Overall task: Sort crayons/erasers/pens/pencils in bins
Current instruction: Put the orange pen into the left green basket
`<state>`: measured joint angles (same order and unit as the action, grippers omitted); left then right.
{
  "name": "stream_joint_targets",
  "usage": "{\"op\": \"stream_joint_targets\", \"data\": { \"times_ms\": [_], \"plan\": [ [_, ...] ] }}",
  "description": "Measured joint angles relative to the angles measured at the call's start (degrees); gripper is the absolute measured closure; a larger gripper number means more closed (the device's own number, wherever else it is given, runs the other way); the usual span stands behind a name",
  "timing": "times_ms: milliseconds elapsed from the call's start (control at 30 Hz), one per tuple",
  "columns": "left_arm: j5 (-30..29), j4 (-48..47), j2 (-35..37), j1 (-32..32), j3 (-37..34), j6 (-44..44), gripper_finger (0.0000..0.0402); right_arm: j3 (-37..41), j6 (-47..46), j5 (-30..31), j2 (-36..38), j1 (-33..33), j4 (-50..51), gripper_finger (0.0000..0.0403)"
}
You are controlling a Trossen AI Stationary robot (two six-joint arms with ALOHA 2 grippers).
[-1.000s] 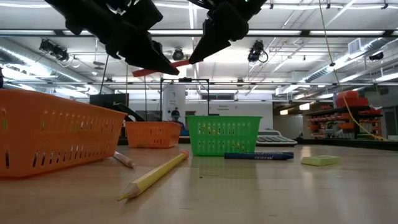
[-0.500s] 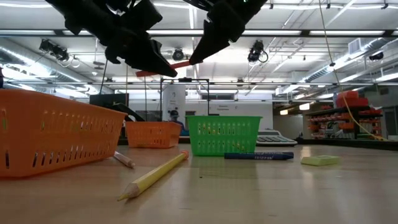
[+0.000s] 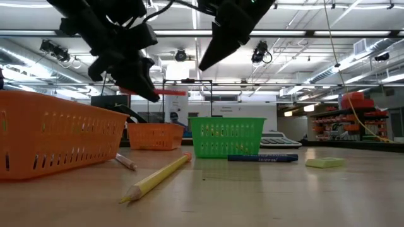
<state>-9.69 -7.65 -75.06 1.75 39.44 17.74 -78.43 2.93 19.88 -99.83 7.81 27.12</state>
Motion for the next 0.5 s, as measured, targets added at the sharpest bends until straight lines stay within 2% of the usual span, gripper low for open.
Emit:
{"op": "stream_joint_targets", "data": {
  "times_ms": [267, 500],
  "plan": [
    [0.11, -6.92, 9.09, -1.06, 0.0, -5.51, 0.0358, 0.0, -10.03, 0.17, 0.0, 0.0, 8.74, 0.0265],
    [0.22, -11.52, 14.92, -1.34, -2.08, -15.41, 0.035, 0.0, -13.21, 0.18, 0.0, 0.54, 10.91, 0.0265]
  ]
}}
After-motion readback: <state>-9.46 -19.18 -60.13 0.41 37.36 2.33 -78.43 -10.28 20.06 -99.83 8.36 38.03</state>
